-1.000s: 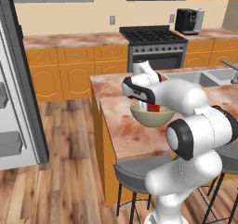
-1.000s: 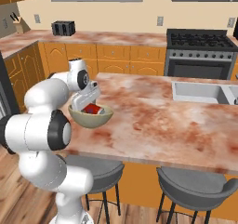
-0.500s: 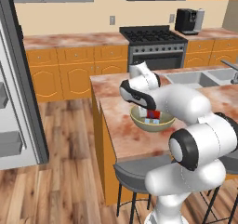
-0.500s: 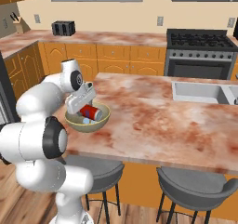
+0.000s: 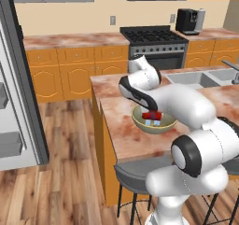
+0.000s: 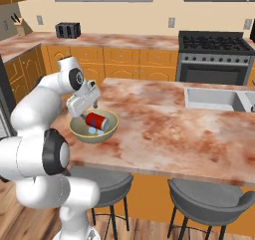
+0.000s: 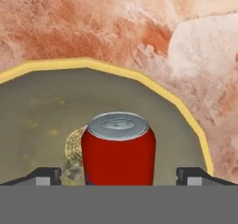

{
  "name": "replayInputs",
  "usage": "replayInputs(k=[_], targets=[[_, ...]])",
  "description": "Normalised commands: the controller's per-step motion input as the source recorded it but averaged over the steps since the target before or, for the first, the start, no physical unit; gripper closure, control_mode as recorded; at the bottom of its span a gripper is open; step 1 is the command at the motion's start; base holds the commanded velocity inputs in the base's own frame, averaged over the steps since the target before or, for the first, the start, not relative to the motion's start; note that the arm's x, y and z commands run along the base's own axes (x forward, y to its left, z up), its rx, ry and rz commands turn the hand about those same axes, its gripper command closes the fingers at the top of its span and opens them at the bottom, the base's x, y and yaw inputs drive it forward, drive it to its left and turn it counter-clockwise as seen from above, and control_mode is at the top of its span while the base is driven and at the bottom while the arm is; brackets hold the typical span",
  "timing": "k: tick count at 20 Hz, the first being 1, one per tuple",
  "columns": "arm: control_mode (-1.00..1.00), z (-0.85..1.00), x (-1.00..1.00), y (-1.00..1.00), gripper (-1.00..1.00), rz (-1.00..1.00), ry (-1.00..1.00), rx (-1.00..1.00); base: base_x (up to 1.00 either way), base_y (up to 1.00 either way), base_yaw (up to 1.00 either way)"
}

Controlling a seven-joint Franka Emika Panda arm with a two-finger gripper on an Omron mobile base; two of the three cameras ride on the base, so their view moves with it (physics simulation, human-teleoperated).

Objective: Open the fridge, grab two sodas, and place both sodas inside the bowl with ice on the dining counter.

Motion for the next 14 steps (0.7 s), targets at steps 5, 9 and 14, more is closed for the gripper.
replayInputs(k=[5,9,14], targets=[[-1.00,0.50,-0.59,0.00,-1.00,0.00,-0.11,-0.01,0.00,0.00,0.00],[-1.00,0.43,-0.88,0.01,-1.00,0.00,-0.14,0.01,0.00,0.00,0.00],[-1.00,0.25,-1.00,0.21,-1.00,-0.08,-0.16,0.10,0.00,0.00,0.00]])
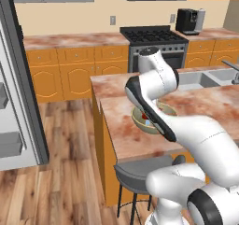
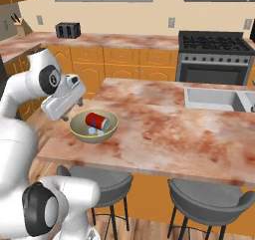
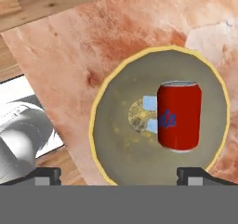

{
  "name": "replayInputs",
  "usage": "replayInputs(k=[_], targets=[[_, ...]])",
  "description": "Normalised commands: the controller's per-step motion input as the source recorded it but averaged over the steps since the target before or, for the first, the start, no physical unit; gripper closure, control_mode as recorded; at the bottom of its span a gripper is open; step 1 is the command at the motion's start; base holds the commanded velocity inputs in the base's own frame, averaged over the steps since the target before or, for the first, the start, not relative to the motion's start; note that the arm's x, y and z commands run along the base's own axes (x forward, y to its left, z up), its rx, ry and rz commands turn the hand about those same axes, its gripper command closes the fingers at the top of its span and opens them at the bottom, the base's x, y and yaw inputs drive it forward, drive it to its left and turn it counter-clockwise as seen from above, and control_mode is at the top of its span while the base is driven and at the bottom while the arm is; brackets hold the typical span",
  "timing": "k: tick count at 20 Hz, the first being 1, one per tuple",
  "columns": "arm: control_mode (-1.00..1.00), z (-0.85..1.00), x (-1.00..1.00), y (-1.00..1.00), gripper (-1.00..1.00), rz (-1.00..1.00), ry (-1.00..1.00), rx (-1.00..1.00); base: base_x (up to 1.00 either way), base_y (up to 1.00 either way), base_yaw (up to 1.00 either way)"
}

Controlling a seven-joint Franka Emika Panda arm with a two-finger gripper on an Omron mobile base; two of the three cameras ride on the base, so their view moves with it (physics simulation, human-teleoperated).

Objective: Open the fridge, grab two sodas, and place both sodas inside the bowl with ice on the dining counter.

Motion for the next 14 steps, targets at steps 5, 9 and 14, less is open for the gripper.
replayInputs(k=[5,9,14], targets=[[-1.00,0.21,-1.00,0.43,-1.00,-0.15,-0.19,0.16,0.00,0.00,0.00],[-1.00,0.19,-1.00,0.48,-1.00,-0.17,-0.16,0.18,0.00,0.00,0.00],[-1.00,0.12,-1.00,0.34,-1.00,-0.24,-0.13,0.24,0.00,0.00,0.00]])
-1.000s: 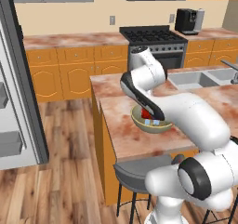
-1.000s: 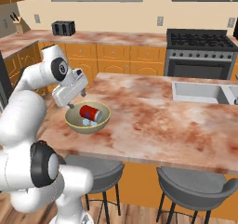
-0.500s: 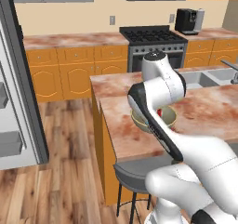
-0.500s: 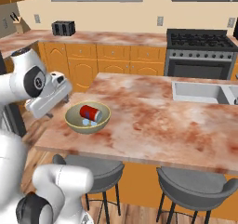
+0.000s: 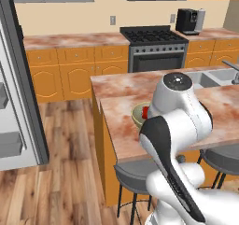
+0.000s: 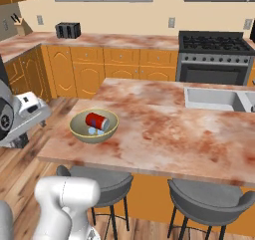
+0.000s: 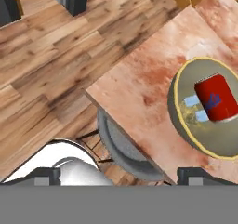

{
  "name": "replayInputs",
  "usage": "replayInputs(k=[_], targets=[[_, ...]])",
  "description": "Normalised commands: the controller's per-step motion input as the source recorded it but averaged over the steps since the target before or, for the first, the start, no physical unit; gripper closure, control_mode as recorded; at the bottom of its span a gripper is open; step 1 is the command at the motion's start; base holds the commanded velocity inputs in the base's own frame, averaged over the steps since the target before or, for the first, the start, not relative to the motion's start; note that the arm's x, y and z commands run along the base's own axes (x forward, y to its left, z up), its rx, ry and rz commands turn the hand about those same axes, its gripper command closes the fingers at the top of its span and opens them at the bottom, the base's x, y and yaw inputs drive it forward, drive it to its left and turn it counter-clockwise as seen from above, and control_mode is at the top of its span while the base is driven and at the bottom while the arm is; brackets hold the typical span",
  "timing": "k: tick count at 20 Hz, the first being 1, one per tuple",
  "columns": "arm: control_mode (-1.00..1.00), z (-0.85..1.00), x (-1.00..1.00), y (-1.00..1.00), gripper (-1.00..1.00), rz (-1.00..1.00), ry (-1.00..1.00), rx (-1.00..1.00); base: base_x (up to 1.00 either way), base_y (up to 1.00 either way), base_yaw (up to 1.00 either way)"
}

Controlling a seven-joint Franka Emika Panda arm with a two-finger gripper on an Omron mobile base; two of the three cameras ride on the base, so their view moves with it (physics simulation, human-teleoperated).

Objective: Open the fridge, grab two sodas, and place both sodas inside the bowl with ice on the dining counter.

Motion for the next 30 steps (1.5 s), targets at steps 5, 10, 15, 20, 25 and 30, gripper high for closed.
replayInputs(k=[5,10,15,20,25,30], targets=[[-1.00,0.06,-1.00,-0.08,-1.00,-0.30,-0.06,0.25,0.00,0.00,0.00],[-1.00,-0.03,-0.80,-0.23,-1.00,-0.21,-0.09,0.06,0.00,0.00,0.00],[-1.00,-0.03,-0.37,-0.14,-1.00,-0.13,-0.05,0.00,0.00,0.00,0.00],[-1.00,0.00,0.00,0.00,-1.00,0.00,0.00,0.00,0.00,0.00,0.00],[1.00,-0.03,-0.05,0.06,-1.00,0.00,0.00,-0.01,-0.32,0.42,0.01],[1.00,0.00,0.00,0.00,-1.00,0.00,0.00,0.00,-0.64,0.99,0.16]])
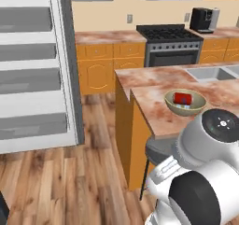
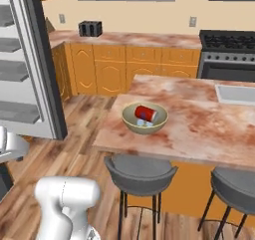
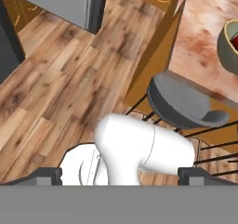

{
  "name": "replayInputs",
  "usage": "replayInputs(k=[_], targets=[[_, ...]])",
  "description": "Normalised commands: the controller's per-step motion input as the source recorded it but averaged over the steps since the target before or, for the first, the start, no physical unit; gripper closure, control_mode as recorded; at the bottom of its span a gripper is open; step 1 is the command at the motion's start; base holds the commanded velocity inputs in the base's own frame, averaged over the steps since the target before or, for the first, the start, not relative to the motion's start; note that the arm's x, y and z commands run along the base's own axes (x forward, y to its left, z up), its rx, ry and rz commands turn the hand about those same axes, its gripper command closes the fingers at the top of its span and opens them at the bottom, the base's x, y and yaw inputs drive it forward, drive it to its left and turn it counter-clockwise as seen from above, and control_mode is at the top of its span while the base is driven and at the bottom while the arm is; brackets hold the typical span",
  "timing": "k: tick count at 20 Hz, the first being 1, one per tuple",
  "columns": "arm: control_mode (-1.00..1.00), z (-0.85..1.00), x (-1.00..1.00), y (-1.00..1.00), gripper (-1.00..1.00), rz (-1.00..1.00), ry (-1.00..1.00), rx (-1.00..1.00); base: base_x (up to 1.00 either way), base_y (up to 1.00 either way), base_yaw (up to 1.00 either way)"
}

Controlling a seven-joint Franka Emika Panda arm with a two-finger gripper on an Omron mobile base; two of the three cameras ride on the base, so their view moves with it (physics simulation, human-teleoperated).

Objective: Open the fridge, grab two sodas, and place both sodas inside the bowl with ice on the dining counter.

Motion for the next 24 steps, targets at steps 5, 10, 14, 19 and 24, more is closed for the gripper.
replayInputs(k=[5,10,14,19,24], targets=[[1.00,0.00,0.00,0.00,-1.00,0.00,0.00,0.00,-0.54,1.00,0.32],[1.00,0.00,0.00,0.00,-1.00,0.00,0.00,0.00,-0.16,0.81,0.51],[1.00,0.00,0.00,0.00,-1.00,0.00,0.00,0.00,0.30,0.39,0.55],[1.00,0.00,0.00,0.00,-1.00,0.00,0.00,0.00,0.43,0.06,0.53],[1.00,0.00,0.00,0.00,-1.00,0.00,0.00,0.00,0.51,-0.09,0.44]])
